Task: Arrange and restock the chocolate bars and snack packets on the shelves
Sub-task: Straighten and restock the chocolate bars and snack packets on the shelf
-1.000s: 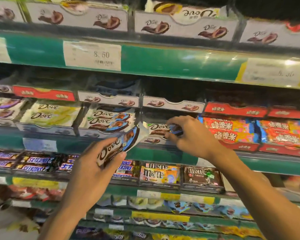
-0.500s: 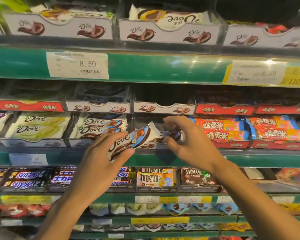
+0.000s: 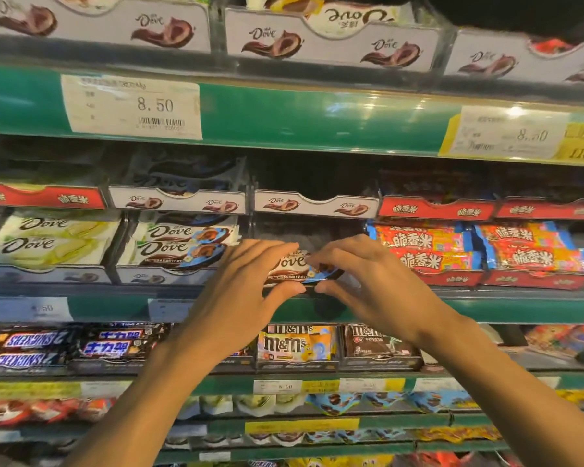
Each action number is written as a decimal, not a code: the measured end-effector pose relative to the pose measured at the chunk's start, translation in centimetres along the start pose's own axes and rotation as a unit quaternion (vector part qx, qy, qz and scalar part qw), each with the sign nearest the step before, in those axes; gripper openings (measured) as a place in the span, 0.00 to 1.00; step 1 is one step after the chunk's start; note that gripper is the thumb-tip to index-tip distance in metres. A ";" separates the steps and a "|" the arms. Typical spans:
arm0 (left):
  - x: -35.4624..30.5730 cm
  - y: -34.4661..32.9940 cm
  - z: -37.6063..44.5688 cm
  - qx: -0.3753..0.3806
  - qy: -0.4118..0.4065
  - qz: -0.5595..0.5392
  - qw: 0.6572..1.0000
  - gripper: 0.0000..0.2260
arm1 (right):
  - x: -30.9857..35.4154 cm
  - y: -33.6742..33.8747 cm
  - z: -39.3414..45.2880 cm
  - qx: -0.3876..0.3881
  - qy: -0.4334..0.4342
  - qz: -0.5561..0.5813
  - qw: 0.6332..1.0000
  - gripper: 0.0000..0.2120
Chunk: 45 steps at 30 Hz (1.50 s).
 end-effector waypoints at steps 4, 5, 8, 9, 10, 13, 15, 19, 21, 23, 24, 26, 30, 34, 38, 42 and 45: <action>1.3 0.6 -1.2 -0.073 0.033 0.010 0.997 0.29 | -1.2 0.5 -0.1 -0.014 -0.036 0.003 0.999 0.14; 1.7 0.7 -1.6 -0.087 0.041 0.021 0.995 0.28 | -1.4 0.5 -0.1 -0.018 -0.048 0.001 0.999 0.14; 2.5 0.1 -2.3 -0.113 0.031 0.068 0.991 0.19 | -1.4 0.0 0.2 -0.028 -0.073 -0.010 0.997 0.13; 2.6 -0.1 -2.4 -0.122 0.023 0.078 0.989 0.16 | -1.1 -0.2 0.4 -0.035 -0.076 -0.013 0.996 0.12; 2.7 -0.2 -2.5 -0.134 0.017 0.084 0.987 0.14 | -0.8 -0.2 0.6 -0.042 -0.079 -0.021 0.996 0.11; 3.1 -0.5 -2.6 -0.163 -0.009 0.090 0.982 0.10 | 0.2 -0.2 0.9 -0.070 -0.096 -0.060 0.991 0.11; 3.3 -0.5 -2.6 -0.175 -0.025 0.089 0.980 0.10 | 1.3 -0.7 0.4 -0.064 -0.104 -0.072 0.990 0.12; 3.5 -0.8 -2.7 -0.196 -0.047 0.084 0.976 0.11 | 3.6 -2.5 -1.3 -0.021 -0.103 -0.107 0.989 0.20; 3.4 -0.8 -2.7 -0.198 -0.054 0.086 0.975 0.13 | 3.6 -2.8 -1.1 0.001 -0.124 -0.121 0.985 0.24; 3.4 -0.8 -2.7 -0.197 -0.055 0.086 0.975 0.14 | 3.2 -2.7 -0.3 0.026 -0.136 -0.123 0.983 0.28; 3.4 -0.8 -2.7 -0.196 -0.053 0.086 0.975 0.14 | 3.1 -2.6 0.2 0.039 -0.139 -0.122 0.982 0.30; 3.4 -0.7 -2.8 -0.194 -0.049 0.086 0.976 0.14 | 2.8 -2.7 1.0 0.062 -0.147 -0.119 0.980 0.34; 3.5 -0.9 -2.9 -0.195 -0.050 0.090 0.975 0.15 | 2.8 -2.9 1.8 0.080 -0.171 -0.109 0.976 0.39; 3.6 -0.9 -2.8 -0.196 -0.047 0.088 0.976 0.14 | 3.3 -3.4 2.6 0.078 -0.190 -0.106 0.973 0.42; 3.7 -0.8 -2.9 -0.198 -0.051 0.079 0.976 0.12 | 4.1 -3.2 2.2 0.059 -0.190 -0.128 0.972 0.43; 3.5 -0.7 -2.9 -0.191 -0.043 0.073 0.978 0.12 | 3.8 -3.3 2.1 0.048 -0.182 -0.124 0.974 0.39; 3.2 -0.4 -2.9 -0.173 -0.020 0.063 0.983 0.11 | 3.4 -3.1 1.9 0.025 -0.177 -0.087 0.980 0.34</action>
Point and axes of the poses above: each hand's wrist, its own z-axis towards the middle knuckle, its own y-axis out of the back of the hand, x = y × z, the point moved 4 cm from there along z, towards the middle knuckle, and after that the axes turned 3 degrees about -y, right-handed, at the moved point
